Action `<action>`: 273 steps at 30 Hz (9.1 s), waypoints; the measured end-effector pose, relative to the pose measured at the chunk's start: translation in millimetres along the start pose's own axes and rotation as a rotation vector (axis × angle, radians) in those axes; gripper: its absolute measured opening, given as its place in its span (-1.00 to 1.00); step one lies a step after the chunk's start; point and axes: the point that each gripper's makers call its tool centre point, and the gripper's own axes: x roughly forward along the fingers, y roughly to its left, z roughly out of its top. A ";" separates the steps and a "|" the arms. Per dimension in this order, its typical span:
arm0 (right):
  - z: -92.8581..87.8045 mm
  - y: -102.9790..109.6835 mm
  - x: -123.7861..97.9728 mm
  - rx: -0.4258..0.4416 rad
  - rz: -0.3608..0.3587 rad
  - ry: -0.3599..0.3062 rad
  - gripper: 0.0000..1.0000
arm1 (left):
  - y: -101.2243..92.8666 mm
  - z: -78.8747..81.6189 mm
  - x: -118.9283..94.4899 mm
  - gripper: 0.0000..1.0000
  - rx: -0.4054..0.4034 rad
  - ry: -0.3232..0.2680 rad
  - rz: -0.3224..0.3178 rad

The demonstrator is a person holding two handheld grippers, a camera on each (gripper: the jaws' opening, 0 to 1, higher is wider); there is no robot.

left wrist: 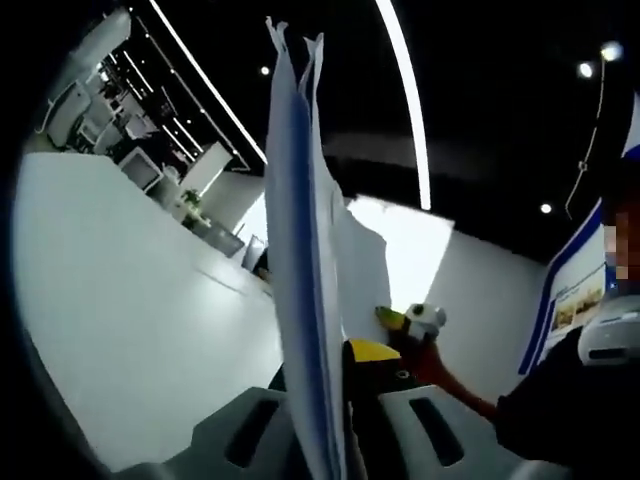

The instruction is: Organize the stack of printing papers by aligning and flattening the scattered papers on the table

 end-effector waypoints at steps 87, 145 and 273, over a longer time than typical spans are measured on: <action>-51.1 46.0 79.6 0.224 0.064 0.068 -1.00 | -1.1 6.2 -2.4 -0.75 -0.105 -0.062 0.001; -65.8 59.2 92.5 0.238 0.130 0.099 -1.00 | 2.1 6.3 -1.5 -0.89 0.005 -0.043 -0.008; 14.2 83.0 -3.5 0.359 0.302 -0.512 -0.15 | -163.7 91.2 77.4 -0.89 0.164 -0.436 -0.356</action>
